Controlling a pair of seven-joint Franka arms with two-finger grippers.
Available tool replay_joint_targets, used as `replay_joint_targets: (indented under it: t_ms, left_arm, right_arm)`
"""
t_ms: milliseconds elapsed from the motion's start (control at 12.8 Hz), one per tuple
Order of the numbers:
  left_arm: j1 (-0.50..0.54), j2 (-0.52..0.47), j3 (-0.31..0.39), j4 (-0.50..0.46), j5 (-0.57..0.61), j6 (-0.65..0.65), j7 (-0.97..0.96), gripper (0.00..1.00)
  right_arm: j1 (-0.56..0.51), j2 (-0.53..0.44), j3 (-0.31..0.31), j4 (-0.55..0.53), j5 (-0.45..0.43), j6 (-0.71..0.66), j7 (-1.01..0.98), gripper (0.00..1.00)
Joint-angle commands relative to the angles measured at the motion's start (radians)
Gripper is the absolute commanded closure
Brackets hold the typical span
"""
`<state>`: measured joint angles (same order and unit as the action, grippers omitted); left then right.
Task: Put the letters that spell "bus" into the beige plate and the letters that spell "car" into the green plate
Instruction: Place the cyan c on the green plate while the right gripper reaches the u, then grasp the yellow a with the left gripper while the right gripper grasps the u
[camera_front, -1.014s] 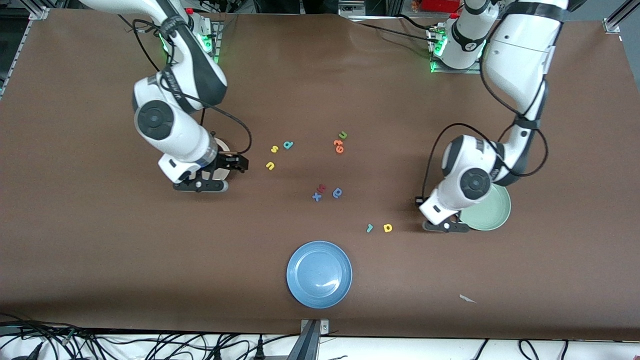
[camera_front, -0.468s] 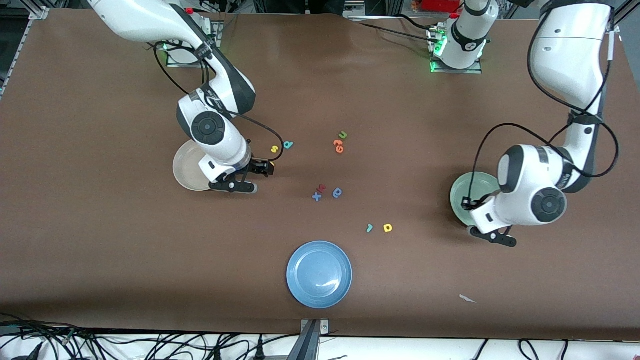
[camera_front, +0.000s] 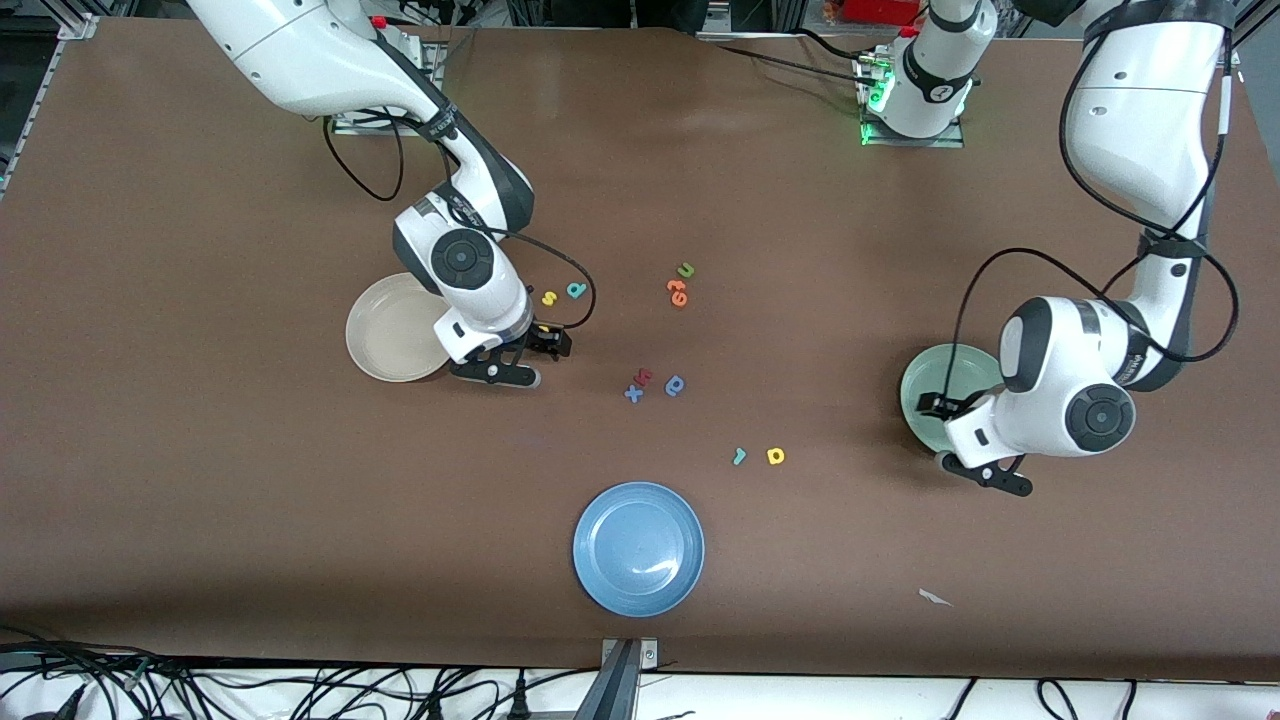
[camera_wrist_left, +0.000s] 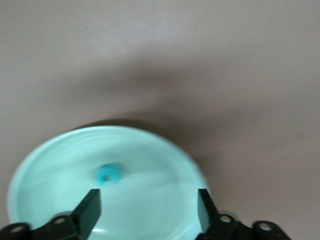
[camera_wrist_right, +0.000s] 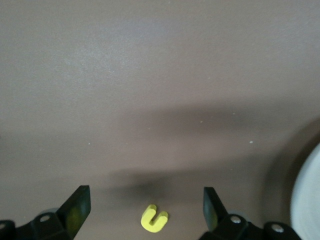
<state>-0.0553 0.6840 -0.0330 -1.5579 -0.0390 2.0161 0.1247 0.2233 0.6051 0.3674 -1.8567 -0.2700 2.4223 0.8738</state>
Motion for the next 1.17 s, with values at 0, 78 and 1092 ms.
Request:
replay_joint_targets:
  t_ms: [0, 78, 1092]
  left_arm:
    - [-0.087, 0.066, -0.005, 0.073, -0.058, 0.036, -0.241, 0.0]
    - [-0.113, 0.083, -0.005, 0.087, -0.058, 0.071, -0.331, 0.0]
    - [-0.299, 0.287, 0.007, 0.32, -0.045, 0.201, -1.013, 0.03]
  right_arm:
    - [0.01, 0.019, 0.007, -0.007, -0.029, 0.04, 0.051, 0.01]
    - [0.011, 0.027, 0.007, -0.007, -0.029, 0.041, 0.056, 0.01]
    - [0.011, -0.031, 0.004, -0.217, -0.029, 0.21, 0.057, 0.24]
